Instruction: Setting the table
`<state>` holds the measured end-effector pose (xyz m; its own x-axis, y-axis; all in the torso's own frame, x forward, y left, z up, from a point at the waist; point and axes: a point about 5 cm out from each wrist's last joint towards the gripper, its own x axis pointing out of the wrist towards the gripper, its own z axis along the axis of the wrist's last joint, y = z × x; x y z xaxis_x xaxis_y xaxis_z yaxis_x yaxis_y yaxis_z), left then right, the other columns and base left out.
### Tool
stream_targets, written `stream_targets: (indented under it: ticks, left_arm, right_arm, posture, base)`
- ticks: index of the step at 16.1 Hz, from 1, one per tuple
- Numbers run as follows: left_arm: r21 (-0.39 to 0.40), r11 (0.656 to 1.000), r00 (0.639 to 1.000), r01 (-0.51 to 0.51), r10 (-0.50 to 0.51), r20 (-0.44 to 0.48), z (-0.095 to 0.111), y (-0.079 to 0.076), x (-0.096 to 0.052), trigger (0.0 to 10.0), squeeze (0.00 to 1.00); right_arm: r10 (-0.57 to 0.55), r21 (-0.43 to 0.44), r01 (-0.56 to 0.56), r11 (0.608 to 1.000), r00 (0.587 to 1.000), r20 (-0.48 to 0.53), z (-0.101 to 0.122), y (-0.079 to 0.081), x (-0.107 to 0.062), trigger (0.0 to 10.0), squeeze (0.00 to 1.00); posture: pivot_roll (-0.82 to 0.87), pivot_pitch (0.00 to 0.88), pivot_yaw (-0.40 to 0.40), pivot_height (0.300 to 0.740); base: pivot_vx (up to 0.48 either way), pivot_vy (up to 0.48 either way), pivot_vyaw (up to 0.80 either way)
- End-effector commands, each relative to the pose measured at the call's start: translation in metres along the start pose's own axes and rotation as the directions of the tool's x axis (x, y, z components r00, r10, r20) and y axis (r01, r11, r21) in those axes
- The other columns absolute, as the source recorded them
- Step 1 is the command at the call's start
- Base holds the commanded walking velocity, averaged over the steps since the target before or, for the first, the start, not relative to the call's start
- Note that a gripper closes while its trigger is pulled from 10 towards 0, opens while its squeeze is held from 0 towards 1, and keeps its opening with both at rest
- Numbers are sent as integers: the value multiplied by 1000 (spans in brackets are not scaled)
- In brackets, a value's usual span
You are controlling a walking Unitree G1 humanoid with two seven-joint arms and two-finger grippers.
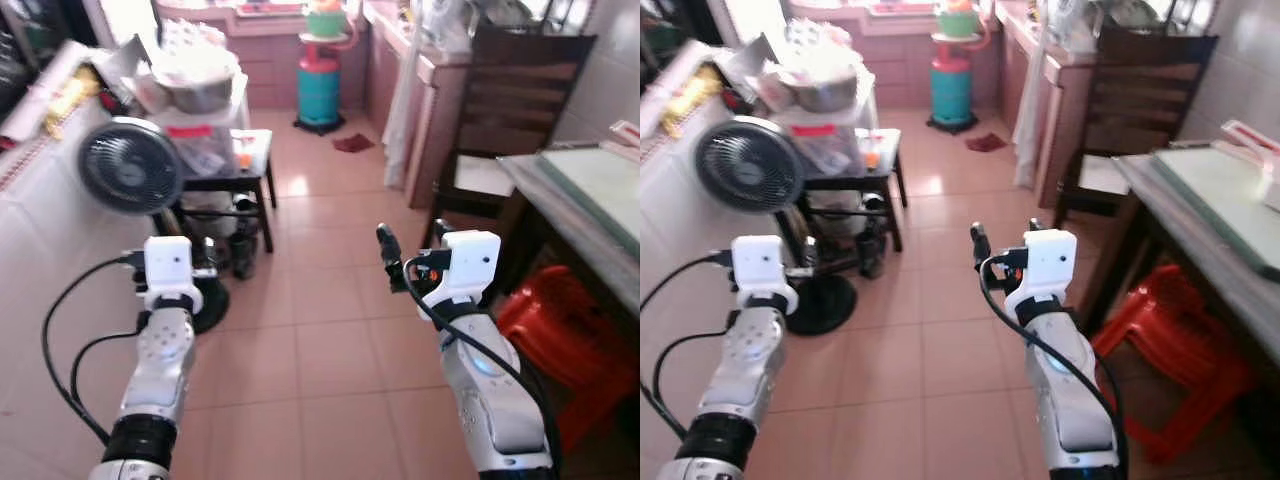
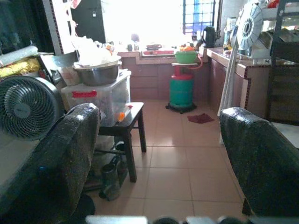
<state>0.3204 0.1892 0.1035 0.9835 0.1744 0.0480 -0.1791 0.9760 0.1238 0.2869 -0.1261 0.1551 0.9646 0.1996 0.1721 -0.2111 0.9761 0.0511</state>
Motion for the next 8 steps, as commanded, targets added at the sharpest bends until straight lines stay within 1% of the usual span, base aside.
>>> stream_targets:
  ticks: [1,4,6,7,8]
  left_arm:
    - [12,1000,999,28,-28,20,4,-11,0,10000,0]
    - [19,999,999,27,-28,17,2,-12,0,10000,0]
    - [20,998,998,64,-64,-22,-7,-15,-1,10000,0]
    - [20,997,995,77,-76,-64,-16,-16,-2,10000,0]
    - [3,995,988,99,-98,-122,-28,-17,-4,10000,0]
  right_arm:
    - [-22,-10,22,1000,1000,5,1,-8,-2,10000,0]
    - [-31,-17,31,999,1000,-1,-2,-14,-1,10000,0]
    - [-46,-30,45,999,999,-21,-7,-23,1,10000,0]
    - [-50,-35,49,998,998,-46,-14,-27,1,10000,0]
    - [-59,-32,56,998,995,-82,-24,-33,1,10000,0]
  posture:
    - [18,0,29,740]
    - [18,0,28,740]
    - [28,0,19,740]
    - [31,0,15,740]
    - [31,0,10,740]
  base:
    - [0,0,0]
    - [0,0,0]
    - [0,0,0]
    - [0,0,0]
    - [0,0,0]
